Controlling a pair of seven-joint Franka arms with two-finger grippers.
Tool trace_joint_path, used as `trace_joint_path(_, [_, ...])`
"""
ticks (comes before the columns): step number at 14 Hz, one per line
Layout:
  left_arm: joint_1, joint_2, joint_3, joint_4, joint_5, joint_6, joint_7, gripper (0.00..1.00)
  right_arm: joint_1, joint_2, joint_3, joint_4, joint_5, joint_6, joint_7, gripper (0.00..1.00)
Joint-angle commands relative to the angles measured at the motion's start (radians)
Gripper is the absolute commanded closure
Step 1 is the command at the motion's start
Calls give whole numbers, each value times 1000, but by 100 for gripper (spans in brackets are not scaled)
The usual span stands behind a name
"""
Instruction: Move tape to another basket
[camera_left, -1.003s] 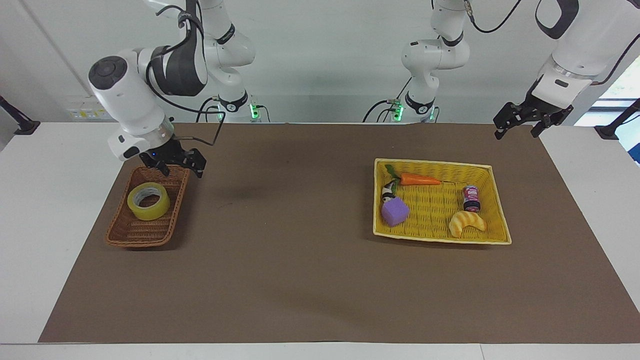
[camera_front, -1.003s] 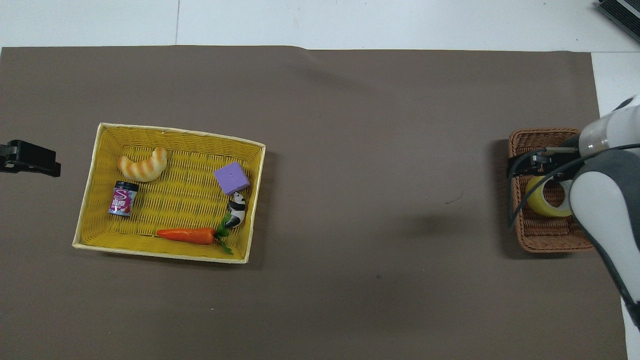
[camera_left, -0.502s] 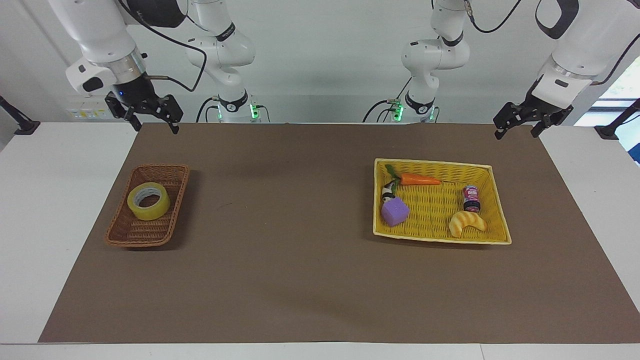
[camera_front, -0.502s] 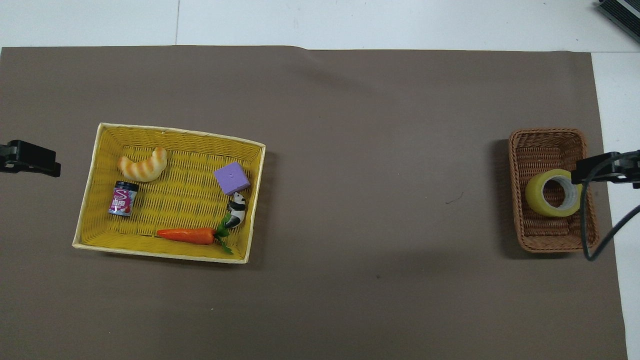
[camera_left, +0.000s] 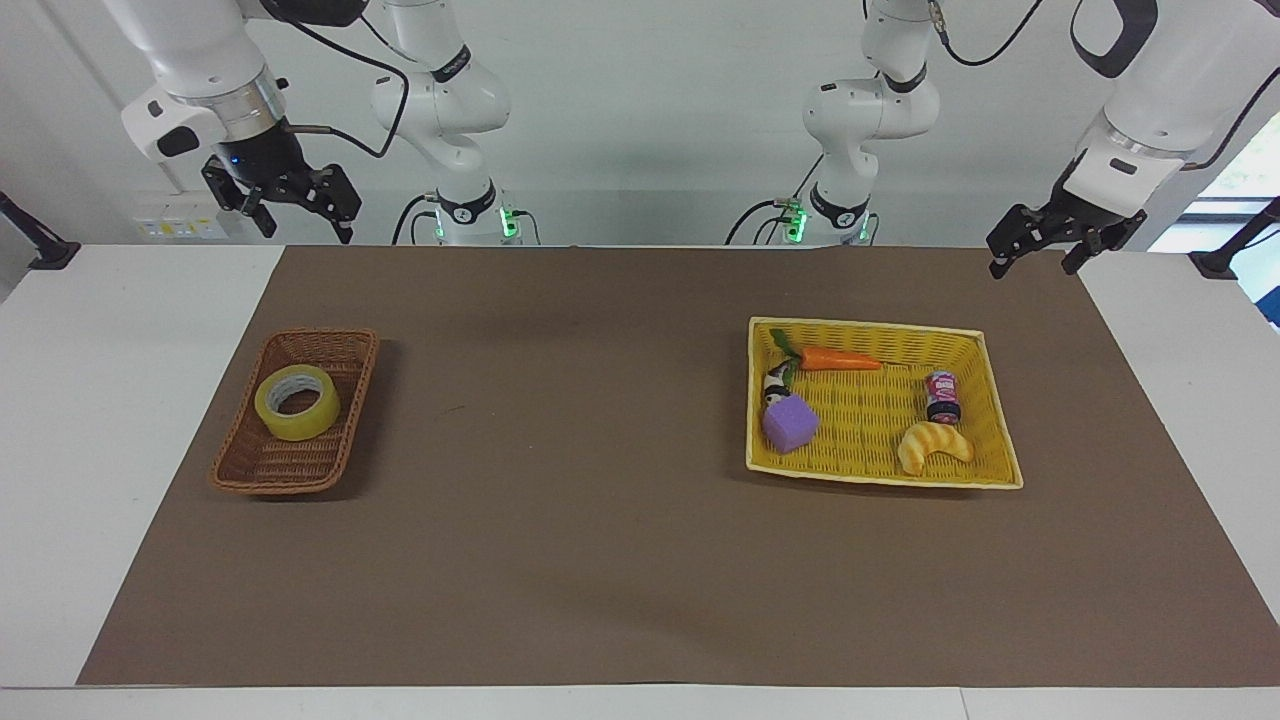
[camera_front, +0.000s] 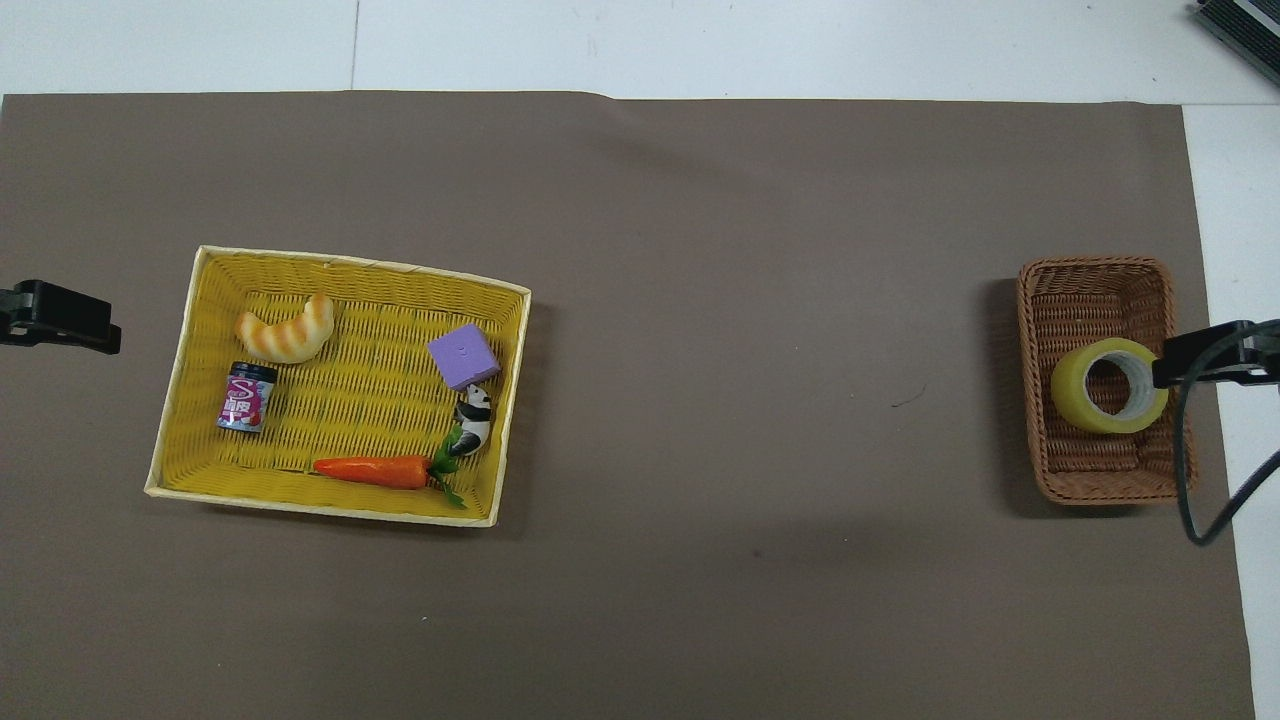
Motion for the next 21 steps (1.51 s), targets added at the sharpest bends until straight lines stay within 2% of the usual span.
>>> trace_joint_path(1, [12, -12, -9, -2, 19, 7, 1, 0, -6, -26, 6, -20, -35, 19, -67, 0])
trace_joint_path(4, [14, -12, -6, -2, 19, 7, 1, 0, -10, -7, 16, 46, -29, -27, -64, 0])
trace_joint_path(21, [17, -12, -6, -4, 19, 6, 3, 0, -9, -20, 13, 34, -3, -22, -67, 0])
